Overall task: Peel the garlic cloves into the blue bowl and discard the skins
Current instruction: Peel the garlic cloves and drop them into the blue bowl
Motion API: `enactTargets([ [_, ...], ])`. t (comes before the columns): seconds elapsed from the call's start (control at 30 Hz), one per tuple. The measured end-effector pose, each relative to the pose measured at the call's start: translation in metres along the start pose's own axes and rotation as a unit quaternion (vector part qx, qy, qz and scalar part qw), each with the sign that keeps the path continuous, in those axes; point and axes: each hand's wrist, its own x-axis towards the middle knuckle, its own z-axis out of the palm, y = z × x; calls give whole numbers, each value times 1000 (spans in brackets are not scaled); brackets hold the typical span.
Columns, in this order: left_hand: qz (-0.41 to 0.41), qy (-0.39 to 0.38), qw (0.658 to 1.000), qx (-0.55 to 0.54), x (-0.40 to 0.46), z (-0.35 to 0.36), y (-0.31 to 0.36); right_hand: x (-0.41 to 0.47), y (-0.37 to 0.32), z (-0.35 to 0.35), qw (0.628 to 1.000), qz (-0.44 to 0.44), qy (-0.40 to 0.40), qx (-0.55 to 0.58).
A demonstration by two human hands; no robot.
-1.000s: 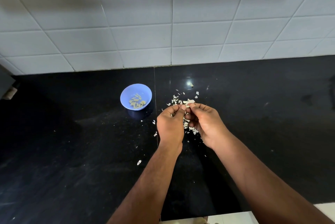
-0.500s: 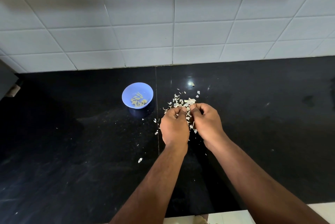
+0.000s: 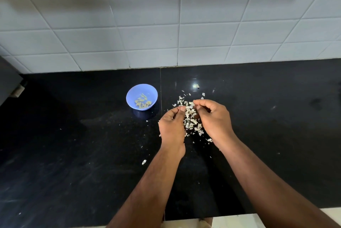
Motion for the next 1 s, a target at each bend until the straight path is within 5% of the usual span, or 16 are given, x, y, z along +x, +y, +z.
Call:
enactTargets([
  [0.57, -7, -7, 1000, -3, 0, -4, -2, -6, -1, 10, 954, 159, -80, 240],
  [0.77, -9, 73, 997, 11, 15, -22, 4, 5, 12, -14, 996, 82, -20, 2],
  [0.87, -3, 77, 997, 21, 22, -29, 4, 9, 19, -22, 972, 15, -52, -231],
  [1.0, 13, 92, 993, 68, 29, -35, -2, 2, 25, -11, 936, -64, -126, -322],
])
